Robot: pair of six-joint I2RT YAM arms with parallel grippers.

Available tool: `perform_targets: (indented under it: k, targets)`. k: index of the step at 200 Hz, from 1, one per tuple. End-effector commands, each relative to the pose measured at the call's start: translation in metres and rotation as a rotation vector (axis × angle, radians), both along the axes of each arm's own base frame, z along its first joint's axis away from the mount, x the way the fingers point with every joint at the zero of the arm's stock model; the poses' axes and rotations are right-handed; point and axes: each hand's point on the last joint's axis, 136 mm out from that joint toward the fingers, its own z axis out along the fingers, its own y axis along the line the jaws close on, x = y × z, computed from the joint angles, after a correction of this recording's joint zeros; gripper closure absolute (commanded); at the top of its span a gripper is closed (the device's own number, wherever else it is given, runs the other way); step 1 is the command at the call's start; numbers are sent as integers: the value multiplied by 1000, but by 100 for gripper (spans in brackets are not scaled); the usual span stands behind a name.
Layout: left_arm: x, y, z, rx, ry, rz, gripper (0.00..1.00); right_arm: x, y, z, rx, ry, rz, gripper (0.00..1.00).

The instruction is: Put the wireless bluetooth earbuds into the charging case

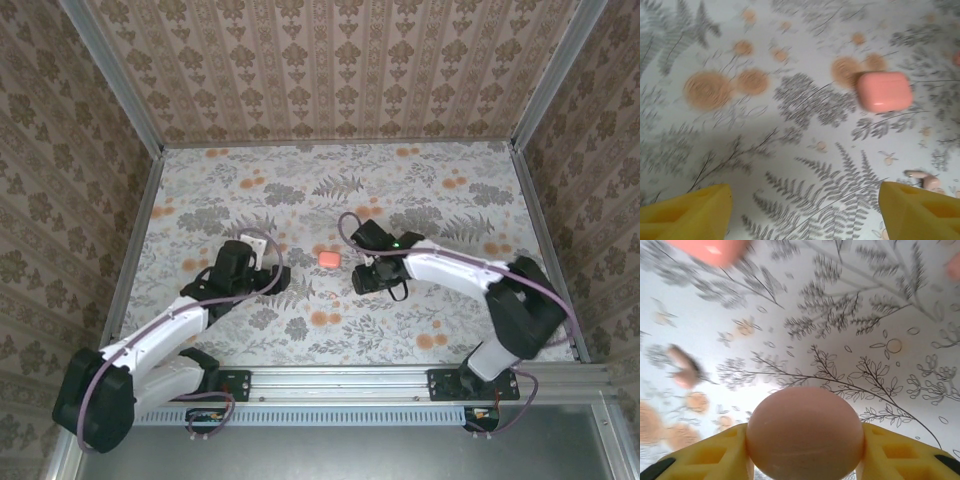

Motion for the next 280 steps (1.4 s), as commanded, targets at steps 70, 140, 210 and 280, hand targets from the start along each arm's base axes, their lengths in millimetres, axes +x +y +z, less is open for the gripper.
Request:
perform_targets:
  k: [70,140,210,280]
  targets:
    - [-40,-79,73,-100,-647,-483,31,16,39,90,677,-318,-182,53]
    - [-55,-112,77,-165,-710,-580,37,8,49,122,874,-350,-159,52]
    - [-57,-128,92,-225,-762,-581,38,0,66,132,969,-321,-117,52]
    - [-50,-139,100,-363,-717,-497,46,-5,80,128,999,-296,-96,52]
